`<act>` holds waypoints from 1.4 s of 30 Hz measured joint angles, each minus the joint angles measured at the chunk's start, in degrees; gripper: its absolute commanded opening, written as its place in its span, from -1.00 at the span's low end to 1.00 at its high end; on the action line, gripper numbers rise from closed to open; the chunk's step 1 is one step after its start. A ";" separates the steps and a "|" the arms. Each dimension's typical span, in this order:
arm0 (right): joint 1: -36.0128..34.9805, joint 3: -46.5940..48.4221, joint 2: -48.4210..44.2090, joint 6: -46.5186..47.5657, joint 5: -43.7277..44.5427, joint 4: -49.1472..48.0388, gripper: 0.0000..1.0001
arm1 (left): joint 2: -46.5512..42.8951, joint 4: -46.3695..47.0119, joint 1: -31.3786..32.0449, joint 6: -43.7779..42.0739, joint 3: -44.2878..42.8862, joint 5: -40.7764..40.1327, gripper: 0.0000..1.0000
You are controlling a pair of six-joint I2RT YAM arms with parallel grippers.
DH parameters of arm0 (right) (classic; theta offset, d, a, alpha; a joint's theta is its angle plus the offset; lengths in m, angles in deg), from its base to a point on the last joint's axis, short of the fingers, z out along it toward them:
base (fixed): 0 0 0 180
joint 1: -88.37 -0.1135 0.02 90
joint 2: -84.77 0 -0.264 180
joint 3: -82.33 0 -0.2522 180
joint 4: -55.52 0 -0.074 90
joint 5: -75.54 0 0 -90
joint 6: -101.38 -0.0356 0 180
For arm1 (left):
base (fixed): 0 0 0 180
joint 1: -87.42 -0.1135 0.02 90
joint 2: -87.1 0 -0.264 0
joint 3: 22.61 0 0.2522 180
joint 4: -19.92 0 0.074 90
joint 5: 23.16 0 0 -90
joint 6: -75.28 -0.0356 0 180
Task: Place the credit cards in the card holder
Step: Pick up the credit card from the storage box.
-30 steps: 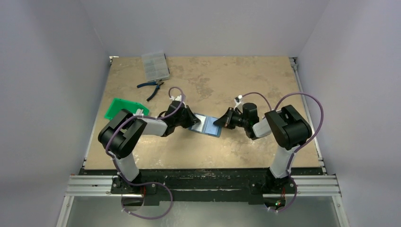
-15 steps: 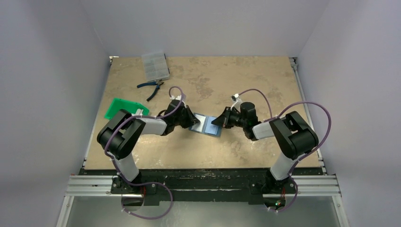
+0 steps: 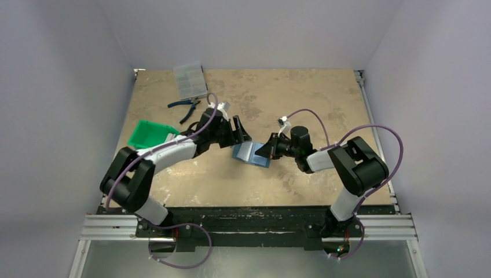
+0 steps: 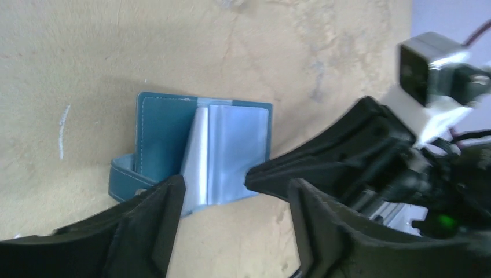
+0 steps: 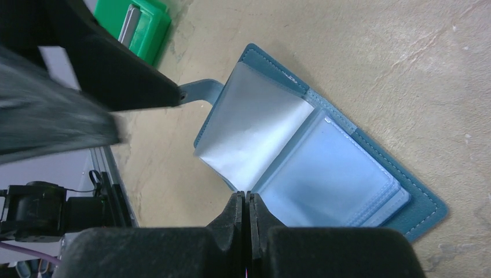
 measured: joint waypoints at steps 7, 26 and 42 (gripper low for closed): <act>-0.02 0.02 0.00 -0.02 -0.39 0.02 -0.94 | -13.68 -19.47 -9.88 -11.23 -6.84 -1.22 1.00; -1.09 0.02 0.00 -0.52 -2.12 -0.07 -0.93 | -13.79 -41.66 -31.82 -29.86 -12.94 -24.65 1.00; -1.14 0.02 1.66 -3.10 -4.57 -2.89 -0.94 | 0.17 -38.27 -34.12 -42.10 -13.03 -14.88 1.00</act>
